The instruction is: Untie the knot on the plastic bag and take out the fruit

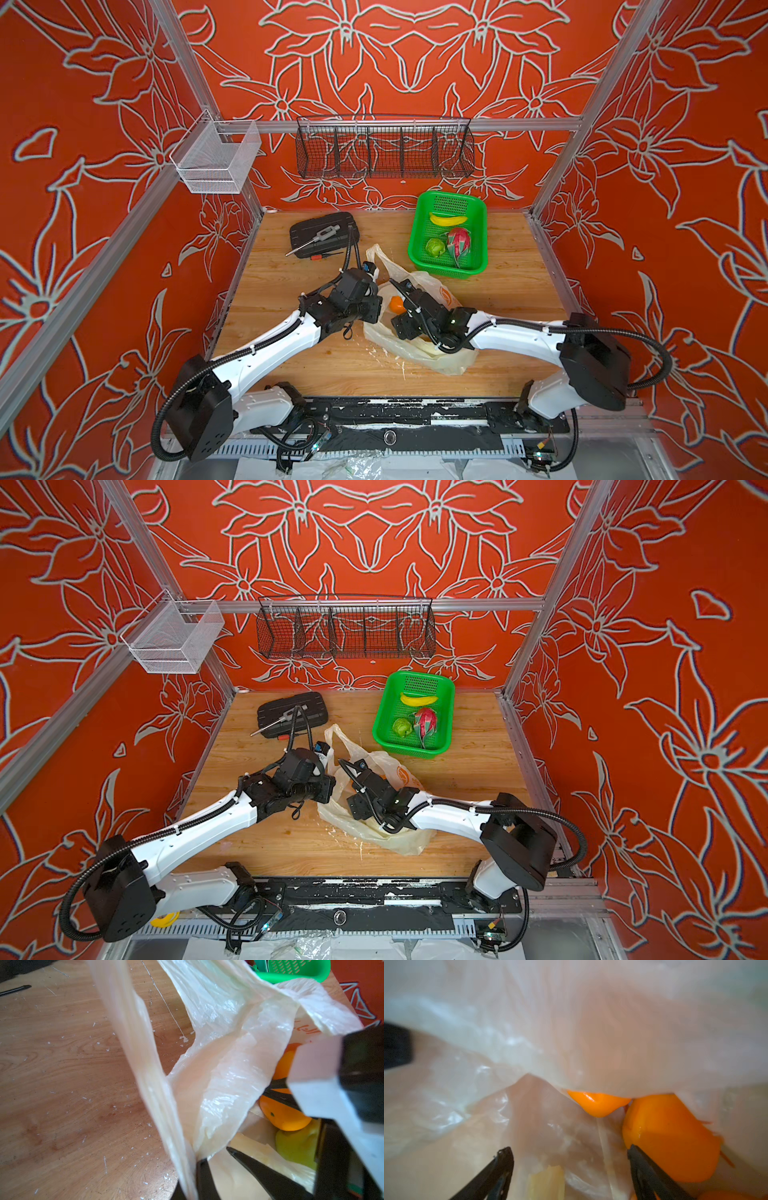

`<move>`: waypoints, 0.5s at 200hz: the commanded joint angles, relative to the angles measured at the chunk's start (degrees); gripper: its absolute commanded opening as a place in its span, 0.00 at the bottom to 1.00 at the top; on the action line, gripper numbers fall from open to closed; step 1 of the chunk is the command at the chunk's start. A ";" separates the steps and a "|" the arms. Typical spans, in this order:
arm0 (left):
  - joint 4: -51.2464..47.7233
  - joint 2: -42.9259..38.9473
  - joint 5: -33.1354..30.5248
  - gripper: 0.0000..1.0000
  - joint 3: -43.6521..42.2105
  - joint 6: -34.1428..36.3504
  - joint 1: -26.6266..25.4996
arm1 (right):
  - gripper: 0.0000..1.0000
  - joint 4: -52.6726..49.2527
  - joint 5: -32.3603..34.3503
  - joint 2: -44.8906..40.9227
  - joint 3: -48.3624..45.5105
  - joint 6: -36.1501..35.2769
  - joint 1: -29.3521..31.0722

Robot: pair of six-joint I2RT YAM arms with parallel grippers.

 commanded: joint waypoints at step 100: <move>2.98 -1.07 -2.62 0.00 -4.88 -2.10 0.25 | 0.93 4.18 -0.98 11.31 9.96 -2.90 -6.12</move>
